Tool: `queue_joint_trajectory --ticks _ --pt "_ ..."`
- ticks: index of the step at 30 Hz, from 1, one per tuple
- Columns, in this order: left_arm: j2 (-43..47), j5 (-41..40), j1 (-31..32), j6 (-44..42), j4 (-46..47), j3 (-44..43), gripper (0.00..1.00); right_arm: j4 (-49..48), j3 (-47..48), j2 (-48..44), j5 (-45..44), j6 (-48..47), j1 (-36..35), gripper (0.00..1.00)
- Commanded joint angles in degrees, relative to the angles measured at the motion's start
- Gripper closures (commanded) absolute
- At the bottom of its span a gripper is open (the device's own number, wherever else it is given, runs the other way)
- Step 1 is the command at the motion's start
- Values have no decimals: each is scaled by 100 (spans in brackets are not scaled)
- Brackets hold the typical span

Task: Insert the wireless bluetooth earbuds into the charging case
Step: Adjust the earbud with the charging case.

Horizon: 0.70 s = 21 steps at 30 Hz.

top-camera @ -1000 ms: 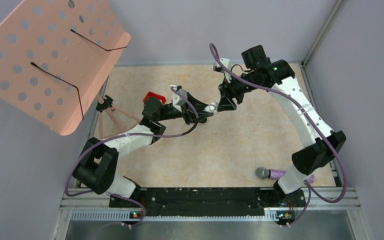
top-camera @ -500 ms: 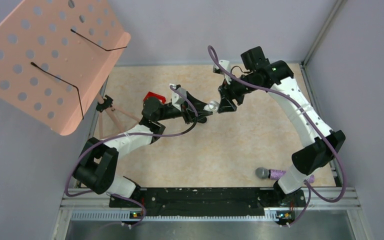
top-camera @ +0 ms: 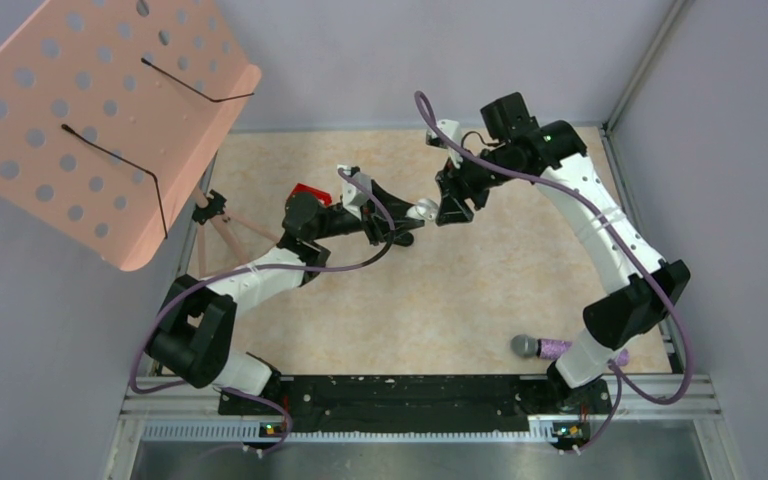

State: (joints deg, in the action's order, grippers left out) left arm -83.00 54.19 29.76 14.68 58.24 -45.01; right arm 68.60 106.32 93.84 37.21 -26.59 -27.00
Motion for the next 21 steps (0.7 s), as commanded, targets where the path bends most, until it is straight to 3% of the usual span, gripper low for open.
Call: queue_joint_trajectory --ticks 1,8,21 --pt "88 290 38 -32 205 -215 100 -348 332 140 41 204 -33 42" --pt "117 543 33 -296 176 -176 100 -401 513 313 163 370 -33 42" --pt "24 144 -25 83 209 -222 100 1 258 -53 381 -63 -33 40"
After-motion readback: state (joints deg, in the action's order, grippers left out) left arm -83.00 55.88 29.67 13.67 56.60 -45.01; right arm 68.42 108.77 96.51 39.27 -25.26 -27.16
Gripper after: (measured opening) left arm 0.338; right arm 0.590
